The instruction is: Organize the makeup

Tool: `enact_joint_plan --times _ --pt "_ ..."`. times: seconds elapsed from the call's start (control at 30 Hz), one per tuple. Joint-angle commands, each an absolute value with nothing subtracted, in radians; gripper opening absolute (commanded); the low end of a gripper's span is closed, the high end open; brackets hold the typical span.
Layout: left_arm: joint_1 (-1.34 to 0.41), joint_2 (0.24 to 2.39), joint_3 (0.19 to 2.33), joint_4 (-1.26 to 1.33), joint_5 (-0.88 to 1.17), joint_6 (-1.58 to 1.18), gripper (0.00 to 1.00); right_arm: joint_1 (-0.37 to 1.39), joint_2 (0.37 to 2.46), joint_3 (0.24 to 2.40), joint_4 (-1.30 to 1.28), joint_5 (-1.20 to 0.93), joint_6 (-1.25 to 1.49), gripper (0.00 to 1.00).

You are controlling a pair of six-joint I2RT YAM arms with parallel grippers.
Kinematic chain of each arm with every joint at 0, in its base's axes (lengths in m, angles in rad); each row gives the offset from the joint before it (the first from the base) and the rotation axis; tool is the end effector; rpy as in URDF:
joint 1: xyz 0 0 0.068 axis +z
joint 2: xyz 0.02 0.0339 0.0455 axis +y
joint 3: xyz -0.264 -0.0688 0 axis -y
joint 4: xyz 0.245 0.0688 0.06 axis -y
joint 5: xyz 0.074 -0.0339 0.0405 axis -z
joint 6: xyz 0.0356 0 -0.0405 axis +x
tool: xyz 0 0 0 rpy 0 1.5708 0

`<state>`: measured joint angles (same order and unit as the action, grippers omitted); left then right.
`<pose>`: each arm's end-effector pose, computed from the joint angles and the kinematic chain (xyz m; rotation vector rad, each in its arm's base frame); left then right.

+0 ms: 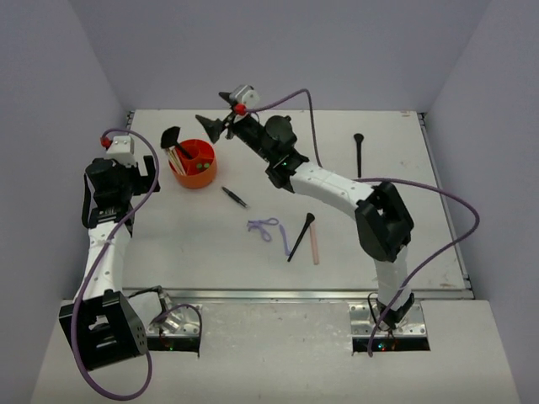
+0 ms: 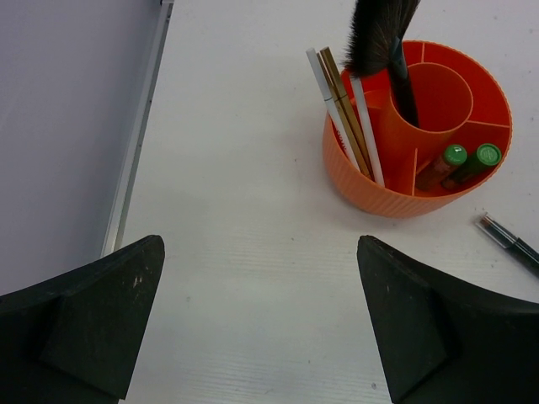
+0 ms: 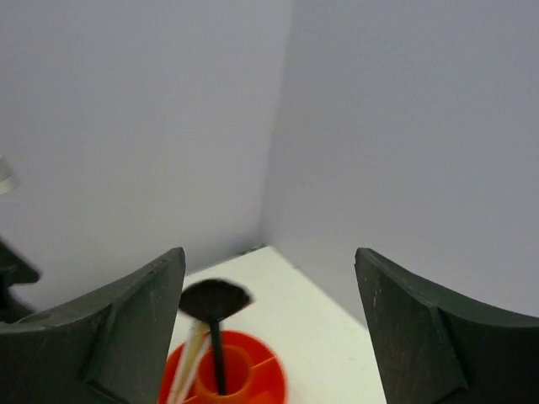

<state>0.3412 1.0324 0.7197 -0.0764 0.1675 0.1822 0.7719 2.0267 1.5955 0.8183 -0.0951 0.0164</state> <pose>0.2255 0.0738 0.2805 -0.0455 1.9580 0.1808 0.3453 0.3409 0.3440 -0.5283 1.0980 0.7477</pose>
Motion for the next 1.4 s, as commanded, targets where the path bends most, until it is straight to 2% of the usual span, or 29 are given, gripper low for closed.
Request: enact_joint_plan --times 0.0,0.1,0.17,0.27,0.37,0.63,0.73,0.9,0.97,1.13,1.2,1.27,1.3,1.37 --pt "0.347 0.999 0.727 -0.045 0.202 0.184 0.96 0.588 1.920 1.663 0.178 0.167 -0.009 0.86" --pt "0.347 1.000 0.729 -0.044 0.207 0.183 0.96 0.440 1.962 1.764 -0.189 0.268 0.044 0.92" --pt "0.346 1.002 0.730 -0.045 0.209 0.182 0.96 0.348 2.015 1.785 -0.312 0.290 0.092 0.99" --pt "0.347 1.004 0.732 -0.047 0.215 0.180 0.96 0.223 2.103 1.836 -0.454 0.229 0.179 0.99" --pt "0.347 1.008 0.735 -0.053 0.215 0.181 0.96 0.151 2.185 1.905 -0.527 0.163 0.227 0.99" --pt "0.347 1.009 0.733 -0.058 0.216 0.183 0.96 0.066 2.341 2.004 -0.585 0.215 0.225 0.99" --pt "0.346 1.015 0.733 -0.055 0.219 0.183 0.96 0.058 2.372 2.006 -0.589 0.224 0.202 0.95" --pt "0.347 1.025 0.735 -0.055 0.216 0.183 0.96 0.055 2.453 2.038 -0.635 0.209 0.189 0.83" --pt "0.347 1.020 0.735 -0.057 0.215 0.183 0.96 0.045 2.468 2.033 -0.638 0.197 0.198 0.70" --pt "0.347 1.011 0.735 -0.057 0.213 0.184 0.96 0.019 2.473 2.011 -0.644 0.175 0.211 0.53" --pt "0.347 1.012 0.735 -0.057 0.217 0.184 0.96 0.012 2.474 2.011 -0.654 0.154 0.207 0.40" --pt "0.347 1.012 0.736 -0.058 0.217 0.183 0.96 0.007 2.472 2.008 -0.664 0.142 0.199 0.11" --pt "0.347 1.013 0.737 -0.059 0.217 0.183 0.96 0.007 2.470 2.006 -0.666 0.141 0.194 0.03" --pt "0.347 1.012 0.743 -0.067 0.218 0.183 0.96 0.006 2.456 1.994 -0.665 0.127 0.172 0.00"
